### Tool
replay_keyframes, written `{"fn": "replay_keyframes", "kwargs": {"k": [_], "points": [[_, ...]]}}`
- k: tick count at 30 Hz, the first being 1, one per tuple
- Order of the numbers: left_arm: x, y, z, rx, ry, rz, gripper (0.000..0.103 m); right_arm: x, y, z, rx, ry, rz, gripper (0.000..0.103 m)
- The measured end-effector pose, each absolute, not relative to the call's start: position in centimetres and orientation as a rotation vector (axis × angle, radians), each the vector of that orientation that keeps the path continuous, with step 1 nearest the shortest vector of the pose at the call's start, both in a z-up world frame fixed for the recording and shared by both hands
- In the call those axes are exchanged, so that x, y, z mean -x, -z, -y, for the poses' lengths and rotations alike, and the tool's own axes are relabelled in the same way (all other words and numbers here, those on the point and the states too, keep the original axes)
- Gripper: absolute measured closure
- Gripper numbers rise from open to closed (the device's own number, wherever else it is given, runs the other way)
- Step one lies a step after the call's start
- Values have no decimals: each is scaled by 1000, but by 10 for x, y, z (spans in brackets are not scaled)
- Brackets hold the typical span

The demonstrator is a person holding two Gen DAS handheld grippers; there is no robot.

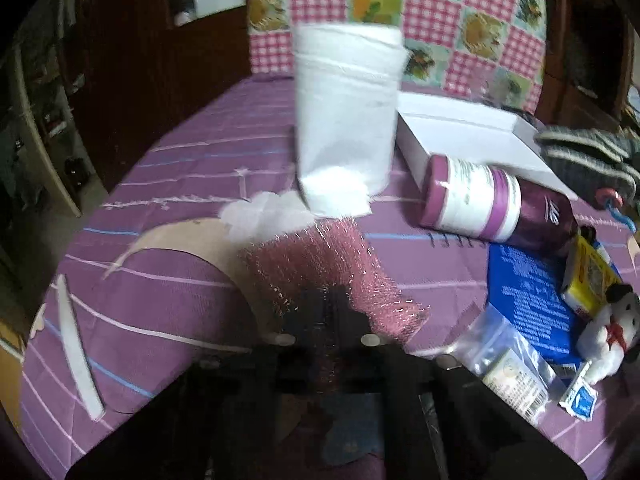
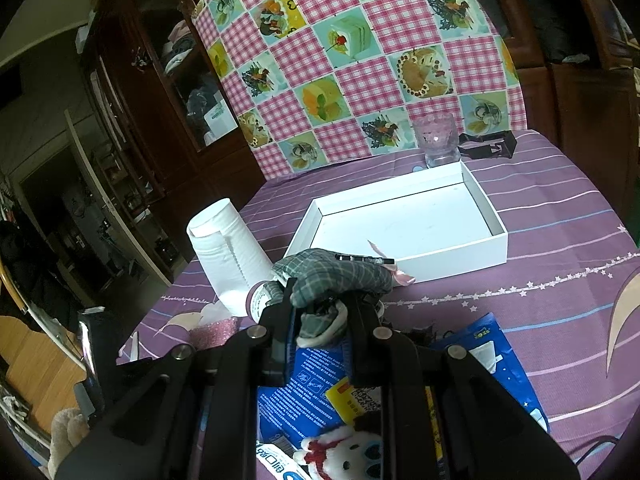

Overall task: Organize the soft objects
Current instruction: 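Grasp the pink glittery sponge with the left tool while the right tool holds the mitt, then carry the sponge into the white tray and open the left tool while the right tool carries the mitt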

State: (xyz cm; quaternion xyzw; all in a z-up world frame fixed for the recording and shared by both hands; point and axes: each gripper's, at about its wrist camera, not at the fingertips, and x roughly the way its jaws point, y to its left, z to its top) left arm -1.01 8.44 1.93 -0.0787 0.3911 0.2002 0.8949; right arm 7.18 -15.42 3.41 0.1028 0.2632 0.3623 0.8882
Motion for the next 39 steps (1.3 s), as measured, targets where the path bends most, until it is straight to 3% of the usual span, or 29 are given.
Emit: {"fn": "replay_keyframes", "kwargs": {"k": [10,21,30,39], "points": [[16,-25,-92,220,-395,-781,102,-76,-36,161,-218,-747,-543,83],[25,-72,-65,194,-305,-656,102,-79,-43,166,-234,-731,-524,83],[-13,-124,-37,82,-249,-604,102,-105,-73,187,-283,-633,-479,83],[-70,-135,-39,84,-207,-603,102,-149,-105,187,-317,-544,-451,83]]}}
